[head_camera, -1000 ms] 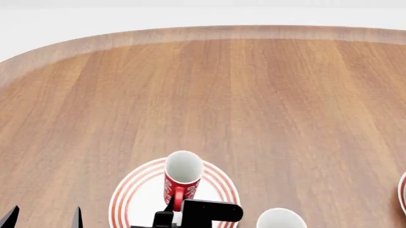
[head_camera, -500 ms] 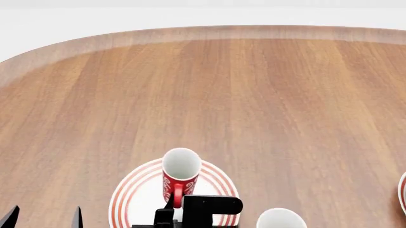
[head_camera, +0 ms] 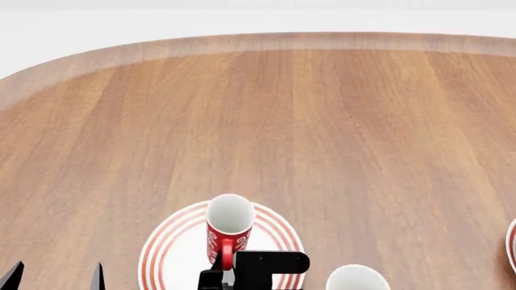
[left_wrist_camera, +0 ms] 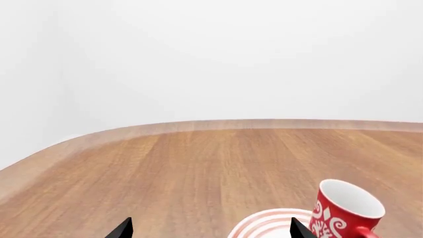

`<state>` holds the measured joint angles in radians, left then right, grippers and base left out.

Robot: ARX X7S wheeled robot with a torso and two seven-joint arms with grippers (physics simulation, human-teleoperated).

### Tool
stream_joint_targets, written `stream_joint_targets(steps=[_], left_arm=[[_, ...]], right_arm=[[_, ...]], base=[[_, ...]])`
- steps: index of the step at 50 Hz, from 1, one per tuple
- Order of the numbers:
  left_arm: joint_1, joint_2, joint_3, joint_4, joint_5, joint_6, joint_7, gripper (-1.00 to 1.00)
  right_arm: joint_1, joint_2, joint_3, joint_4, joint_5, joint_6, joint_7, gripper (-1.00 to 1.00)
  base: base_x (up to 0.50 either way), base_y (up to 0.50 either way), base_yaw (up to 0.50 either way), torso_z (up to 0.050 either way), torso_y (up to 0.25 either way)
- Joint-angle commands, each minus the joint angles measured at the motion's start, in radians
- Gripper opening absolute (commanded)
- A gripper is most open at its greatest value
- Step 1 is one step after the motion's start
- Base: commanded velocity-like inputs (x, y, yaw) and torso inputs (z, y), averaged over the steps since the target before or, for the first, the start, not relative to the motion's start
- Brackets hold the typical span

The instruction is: Put the red mug on the left plate.

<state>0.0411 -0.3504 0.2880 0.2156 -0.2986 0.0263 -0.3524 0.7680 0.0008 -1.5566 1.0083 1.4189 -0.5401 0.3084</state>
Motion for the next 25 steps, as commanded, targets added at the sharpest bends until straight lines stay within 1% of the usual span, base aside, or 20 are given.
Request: stream_joint_targets(steps=[1, 25], left_arm=[[-0.001, -0.002, 0.002, -0.001, -0.001, 0.002, -0.003, 1.0], [-0.002, -0.005, 0.006, -0.002, -0.004, 0.005, -0.007, 1.0]], right_arm=[[0.003, -0.001, 0.002, 0.004, -0.01, 0.007, -0.012, -1.0], [0.005, -0.001, 0.0, 0.016, 0.027, 0.029, -0.041, -1.0]], base=[[0.0, 0.0, 0.0, 0.0, 0.0], [0.0, 0.0, 0.0, 0.0, 0.0]])
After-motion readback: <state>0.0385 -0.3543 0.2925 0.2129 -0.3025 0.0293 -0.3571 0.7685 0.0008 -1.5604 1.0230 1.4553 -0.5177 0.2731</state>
